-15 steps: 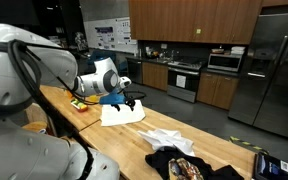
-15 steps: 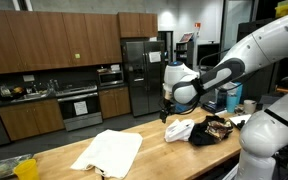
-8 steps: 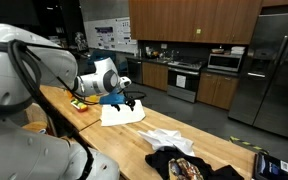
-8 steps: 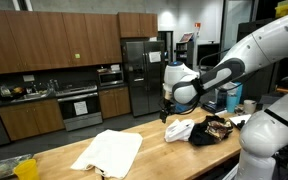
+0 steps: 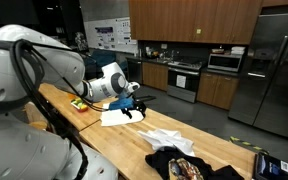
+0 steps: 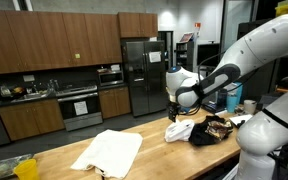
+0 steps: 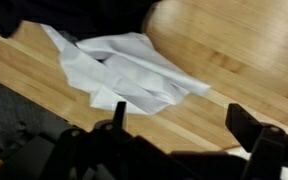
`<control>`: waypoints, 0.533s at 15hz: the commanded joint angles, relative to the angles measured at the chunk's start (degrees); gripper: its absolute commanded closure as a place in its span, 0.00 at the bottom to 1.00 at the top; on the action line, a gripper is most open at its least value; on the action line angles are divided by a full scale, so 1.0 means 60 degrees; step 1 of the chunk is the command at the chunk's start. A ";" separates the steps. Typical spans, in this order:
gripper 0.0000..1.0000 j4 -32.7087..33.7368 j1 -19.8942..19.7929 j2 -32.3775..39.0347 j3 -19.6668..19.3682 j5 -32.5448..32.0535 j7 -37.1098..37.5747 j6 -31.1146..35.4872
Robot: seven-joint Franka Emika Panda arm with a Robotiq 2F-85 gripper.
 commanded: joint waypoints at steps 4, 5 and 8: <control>0.00 0.0561 -0.1248 0.0197 -0.1670 -0.0852 0.0072 0.0128; 0.00 0.0720 -0.1235 0.0379 -0.1949 -0.0470 -0.0017 0.0075; 0.00 0.0874 -0.1261 0.0985 -0.2592 0.0671 0.0108 0.0262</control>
